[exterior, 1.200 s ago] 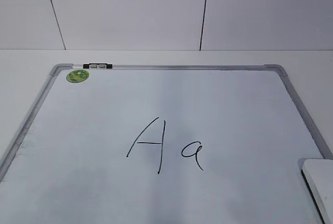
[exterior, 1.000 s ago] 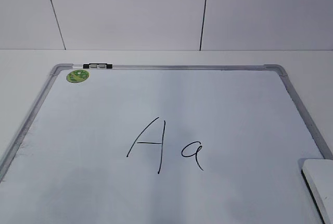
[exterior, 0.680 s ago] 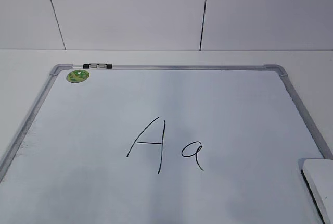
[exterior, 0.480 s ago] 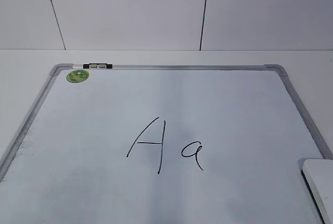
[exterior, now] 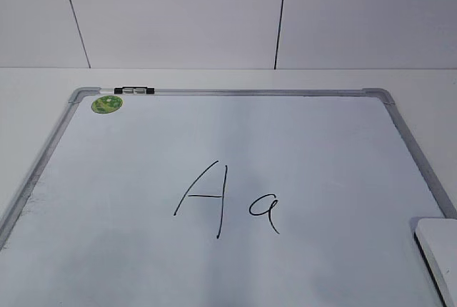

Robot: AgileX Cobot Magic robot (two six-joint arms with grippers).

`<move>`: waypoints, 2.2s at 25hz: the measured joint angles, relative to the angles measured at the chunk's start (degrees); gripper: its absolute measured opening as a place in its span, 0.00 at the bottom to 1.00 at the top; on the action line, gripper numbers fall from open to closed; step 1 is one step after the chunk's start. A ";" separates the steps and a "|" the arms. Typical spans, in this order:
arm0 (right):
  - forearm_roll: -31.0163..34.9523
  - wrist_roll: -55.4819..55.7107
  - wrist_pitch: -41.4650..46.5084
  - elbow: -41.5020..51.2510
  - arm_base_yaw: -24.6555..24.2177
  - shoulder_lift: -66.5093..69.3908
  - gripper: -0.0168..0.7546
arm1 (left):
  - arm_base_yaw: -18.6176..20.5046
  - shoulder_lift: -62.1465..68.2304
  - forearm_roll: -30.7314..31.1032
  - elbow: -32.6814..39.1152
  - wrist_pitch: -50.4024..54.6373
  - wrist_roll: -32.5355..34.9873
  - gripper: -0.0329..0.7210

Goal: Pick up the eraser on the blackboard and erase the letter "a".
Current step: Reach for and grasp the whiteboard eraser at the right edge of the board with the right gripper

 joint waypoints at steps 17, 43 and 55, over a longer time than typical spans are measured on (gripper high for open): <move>-0.09 0.00 0.00 0.00 0.10 0.00 0.79 | 0.00 0.00 0.00 0.00 0.00 0.00 0.36; -0.01 0.00 -1.70 -0.66 1.28 17.14 0.79 | -0.43 0.00 0.00 0.00 0.00 0.00 0.36; -0.13 -1.93 -6.91 -7.22 1.79 31.09 0.79 | -0.43 0.00 -0.09 0.00 0.00 0.00 0.36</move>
